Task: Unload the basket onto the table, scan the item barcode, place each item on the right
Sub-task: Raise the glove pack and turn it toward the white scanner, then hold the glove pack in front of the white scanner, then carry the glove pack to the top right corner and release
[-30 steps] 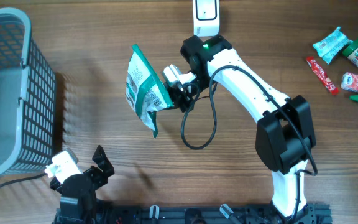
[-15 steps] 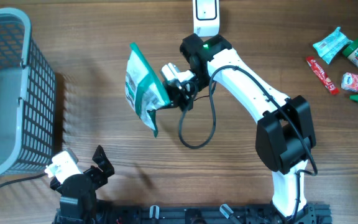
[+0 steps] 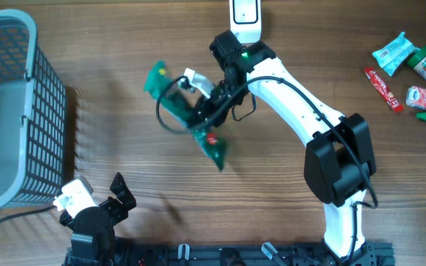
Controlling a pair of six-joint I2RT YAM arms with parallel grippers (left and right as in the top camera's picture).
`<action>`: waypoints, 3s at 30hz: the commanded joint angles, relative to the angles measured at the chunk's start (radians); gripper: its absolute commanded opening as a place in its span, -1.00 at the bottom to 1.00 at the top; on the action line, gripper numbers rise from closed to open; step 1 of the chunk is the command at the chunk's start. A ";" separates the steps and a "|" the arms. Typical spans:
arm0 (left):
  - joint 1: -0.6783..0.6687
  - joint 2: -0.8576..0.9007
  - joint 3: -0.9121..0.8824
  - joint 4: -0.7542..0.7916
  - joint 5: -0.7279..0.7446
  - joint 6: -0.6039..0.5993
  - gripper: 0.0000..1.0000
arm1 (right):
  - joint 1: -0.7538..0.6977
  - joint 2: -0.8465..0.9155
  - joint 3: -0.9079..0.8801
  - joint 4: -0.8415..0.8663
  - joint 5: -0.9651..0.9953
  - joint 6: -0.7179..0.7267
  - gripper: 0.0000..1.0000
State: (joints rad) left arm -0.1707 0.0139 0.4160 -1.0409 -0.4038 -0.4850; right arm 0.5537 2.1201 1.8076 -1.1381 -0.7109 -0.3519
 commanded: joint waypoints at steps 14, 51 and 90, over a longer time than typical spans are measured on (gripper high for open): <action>0.005 -0.007 -0.005 0.002 -0.013 -0.010 1.00 | -0.010 -0.045 0.013 -0.271 0.700 0.587 -0.91; 0.005 -0.007 -0.005 0.002 -0.013 -0.010 1.00 | -0.026 -0.460 -0.362 0.033 0.519 0.323 -0.91; 0.005 -0.007 -0.005 0.002 -0.013 -0.010 1.00 | -0.303 0.435 0.434 0.357 0.637 0.464 -0.91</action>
State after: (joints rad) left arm -0.1707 0.0139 0.4160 -1.0409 -0.4038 -0.4850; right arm 0.2470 2.5191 2.2097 -0.7967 -0.0986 0.0715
